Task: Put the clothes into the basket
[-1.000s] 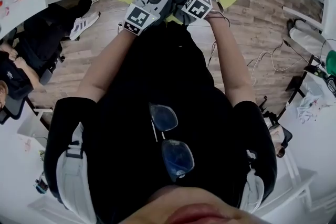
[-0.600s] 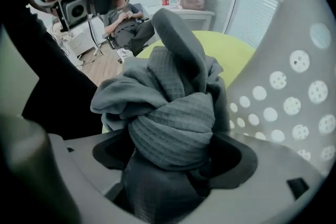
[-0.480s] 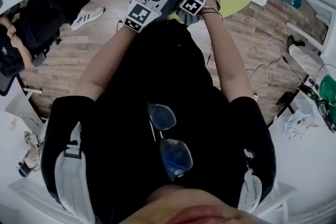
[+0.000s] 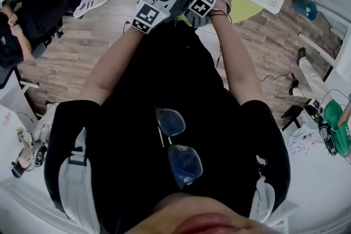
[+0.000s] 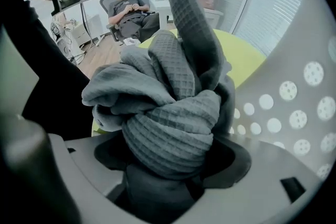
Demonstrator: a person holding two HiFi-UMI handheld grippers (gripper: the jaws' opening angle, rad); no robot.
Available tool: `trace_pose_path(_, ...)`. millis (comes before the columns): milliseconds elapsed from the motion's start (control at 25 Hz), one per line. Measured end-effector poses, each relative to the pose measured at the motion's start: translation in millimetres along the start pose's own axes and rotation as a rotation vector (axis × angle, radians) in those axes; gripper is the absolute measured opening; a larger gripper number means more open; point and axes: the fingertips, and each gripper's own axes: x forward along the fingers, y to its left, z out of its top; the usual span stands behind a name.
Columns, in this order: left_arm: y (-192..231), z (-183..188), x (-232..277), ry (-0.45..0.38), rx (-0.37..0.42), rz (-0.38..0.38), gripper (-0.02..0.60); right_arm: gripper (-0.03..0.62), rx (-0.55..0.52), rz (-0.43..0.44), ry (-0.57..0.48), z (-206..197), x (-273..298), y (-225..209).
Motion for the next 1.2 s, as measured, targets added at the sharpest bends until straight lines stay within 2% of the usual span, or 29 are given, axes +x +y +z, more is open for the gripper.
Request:
trace_pose_path(240, -2, 4, -1, -0.003, 0.004, 0.008, 0.009, 0.340, 0.000, 0.001, 0.002, -1, -13, 1)
trace_pose_path(480, 1, 21, -9, -0.025, 0.021, 0.006, 0.009, 0.328, 0.006, 0.030, -0.033, 7, -47, 14)
trace_pose_path(1040, -29, 105, -21, -0.098, 0.133, -0.145, 0.011, 0.330, 0.006, 0.065, 0.006, 23, -150, 34)
trace_pose_path(1200, -32, 125, -28, -0.116, 0.139, -0.189, 0.009, 0.330, 0.019, 0.055, 0.010, 28, -178, 36)
